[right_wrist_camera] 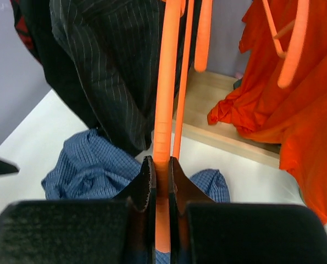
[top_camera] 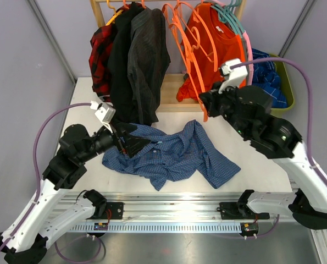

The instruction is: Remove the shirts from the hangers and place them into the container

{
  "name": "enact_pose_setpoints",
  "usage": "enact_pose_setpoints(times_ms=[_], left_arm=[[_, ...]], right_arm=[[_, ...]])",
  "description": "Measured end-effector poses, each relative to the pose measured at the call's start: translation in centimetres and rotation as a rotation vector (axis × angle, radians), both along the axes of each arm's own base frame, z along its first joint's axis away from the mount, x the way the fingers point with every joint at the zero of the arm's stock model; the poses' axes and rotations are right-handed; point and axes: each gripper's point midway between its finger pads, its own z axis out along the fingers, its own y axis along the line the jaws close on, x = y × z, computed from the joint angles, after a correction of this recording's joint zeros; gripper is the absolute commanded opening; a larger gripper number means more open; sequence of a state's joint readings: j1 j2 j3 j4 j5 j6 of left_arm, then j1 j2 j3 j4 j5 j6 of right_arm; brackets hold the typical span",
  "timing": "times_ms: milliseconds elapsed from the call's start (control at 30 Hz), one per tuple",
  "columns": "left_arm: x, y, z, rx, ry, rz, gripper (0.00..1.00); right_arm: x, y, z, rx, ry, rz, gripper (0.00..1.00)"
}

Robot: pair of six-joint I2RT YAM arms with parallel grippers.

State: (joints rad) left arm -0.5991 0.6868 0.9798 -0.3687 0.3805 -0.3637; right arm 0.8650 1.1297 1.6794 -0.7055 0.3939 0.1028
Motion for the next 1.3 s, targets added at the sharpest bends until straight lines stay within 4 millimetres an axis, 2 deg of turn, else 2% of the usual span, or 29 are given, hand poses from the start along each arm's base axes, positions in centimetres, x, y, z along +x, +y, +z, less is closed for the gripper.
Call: enact_pose_setpoints(times_ms=[200,300,433,600,700,1067,1167,1300], left_arm=[[-0.9,0.6,0.8,-0.028,-0.027,0.0,0.99],[-1.3,0.8,0.8,-0.037,-0.031,0.001,0.99],[-1.6,1.0,0.2,-0.04,-0.02,0.002,0.99],[-2.0,1.2,0.5,-0.051,-0.03,0.002,0.99],[-2.2,1.5,0.8,-0.058,-0.041,0.004,0.99],[-3.0,2.1,0.9,-0.064,-0.05,0.013,0.99],[-3.1,2.2,0.8,-0.061,-0.046,0.013,0.99],[-3.2,2.3,0.5,-0.06,-0.041,0.013,0.99]], right_arm=[[3.8,3.6,-0.7,0.009,-0.005,-0.036,0.0],[5.3,5.4,-0.5,0.02,-0.012,-0.036,0.0],[6.8,6.9,0.6,0.048,-0.04,-0.043,0.0],[8.6,7.7,2.4,0.076,-0.082,-0.09,0.0],[9.7,8.3,2.7,0.072,-0.094,-0.12,0.0],[15.0,12.1,0.8,0.006,-0.111,-0.189,0.0],[16.3,12.2,1.1,0.014,-0.121,-0.205,0.0],[18.1,11.2,2.2,0.037,-0.138,-0.24,0.0]])
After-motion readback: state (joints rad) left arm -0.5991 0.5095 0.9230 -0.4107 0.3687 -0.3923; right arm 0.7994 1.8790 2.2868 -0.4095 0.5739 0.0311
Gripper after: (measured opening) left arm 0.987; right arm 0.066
